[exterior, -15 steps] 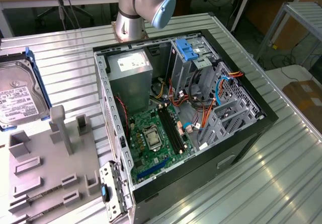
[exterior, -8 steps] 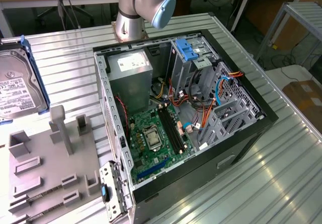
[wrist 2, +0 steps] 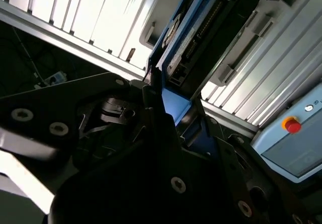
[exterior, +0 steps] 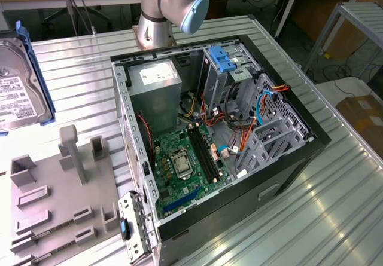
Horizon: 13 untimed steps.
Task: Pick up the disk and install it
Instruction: 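Pick up the disk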
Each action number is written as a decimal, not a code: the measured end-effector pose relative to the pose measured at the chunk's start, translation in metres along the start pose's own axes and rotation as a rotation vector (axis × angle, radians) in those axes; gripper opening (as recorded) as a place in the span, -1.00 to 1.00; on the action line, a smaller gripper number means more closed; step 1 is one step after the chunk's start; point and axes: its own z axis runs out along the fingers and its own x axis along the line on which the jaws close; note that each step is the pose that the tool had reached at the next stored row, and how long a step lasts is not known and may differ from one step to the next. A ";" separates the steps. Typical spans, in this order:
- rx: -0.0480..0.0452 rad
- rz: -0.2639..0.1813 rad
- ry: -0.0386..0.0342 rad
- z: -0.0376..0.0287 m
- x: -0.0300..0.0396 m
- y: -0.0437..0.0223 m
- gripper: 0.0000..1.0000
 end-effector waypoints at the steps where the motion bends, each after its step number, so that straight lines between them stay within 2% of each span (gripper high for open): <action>1: -0.0001 0.000 0.0000 -0.0080 0.0002 -0.0001 -0.26; 3: -0.0001 0.000 0.0000 -0.0162 0.0004 -0.0002 -0.26; 5: -0.0001 0.000 0.0000 -0.0356 0.0009 -0.0003 -0.26; 7: -0.0002 0.000 0.0001 -0.0441 0.0011 -0.0004 -0.26; 8: -0.0003 0.000 0.0001 -0.0524 0.0013 -0.0005 -0.26; 10: -0.0001 0.000 0.0000 -0.0606 0.0016 -0.0005 -0.26; 11: -0.0001 0.000 0.0000 -0.0686 0.0018 -0.0005 -0.26; 13: -0.0001 0.000 0.0001 -0.0796 0.0020 -0.0007 -0.26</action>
